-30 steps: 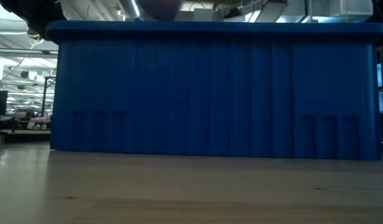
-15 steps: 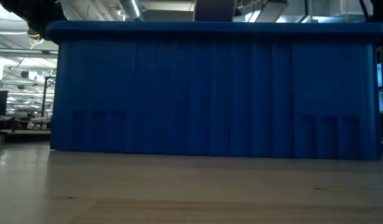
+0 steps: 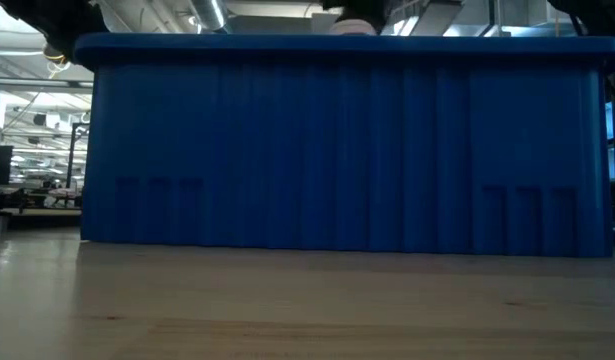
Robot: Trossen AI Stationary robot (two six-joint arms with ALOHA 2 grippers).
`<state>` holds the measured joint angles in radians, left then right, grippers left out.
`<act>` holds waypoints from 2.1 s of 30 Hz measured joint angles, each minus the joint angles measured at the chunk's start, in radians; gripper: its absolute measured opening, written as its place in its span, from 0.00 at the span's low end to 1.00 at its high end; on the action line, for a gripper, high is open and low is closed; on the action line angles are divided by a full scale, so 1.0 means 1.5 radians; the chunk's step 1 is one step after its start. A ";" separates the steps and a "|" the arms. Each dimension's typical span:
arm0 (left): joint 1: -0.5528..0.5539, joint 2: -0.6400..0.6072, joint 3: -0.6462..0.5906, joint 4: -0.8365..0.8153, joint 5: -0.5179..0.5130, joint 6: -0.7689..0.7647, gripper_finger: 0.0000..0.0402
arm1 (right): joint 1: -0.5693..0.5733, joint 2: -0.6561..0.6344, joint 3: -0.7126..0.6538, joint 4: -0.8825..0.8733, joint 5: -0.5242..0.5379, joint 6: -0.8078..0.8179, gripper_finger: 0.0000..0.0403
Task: Pick and place slides into bin
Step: Put the pink slide into the blue bin
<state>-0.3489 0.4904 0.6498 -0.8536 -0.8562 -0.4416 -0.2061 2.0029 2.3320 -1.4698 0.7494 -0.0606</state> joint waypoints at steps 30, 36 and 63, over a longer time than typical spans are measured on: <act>0.000 0.000 0.000 -0.001 -0.065 0.001 0.50 | 0.023 -0.274 -0.748 0.418 -0.081 0.114 0.03; 0.000 0.000 0.000 -0.001 -0.070 0.001 0.50 | 0.060 -0.274 -0.809 0.442 -0.080 0.155 0.03; 0.000 0.000 0.000 -0.002 -0.082 0.000 0.50 | 0.137 -0.273 -0.831 0.406 -0.141 0.177 0.03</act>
<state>-0.3491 0.4906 0.6498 -0.8558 -0.9791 -0.4412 -0.0013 1.5932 1.0859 -0.8610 0.5382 0.2050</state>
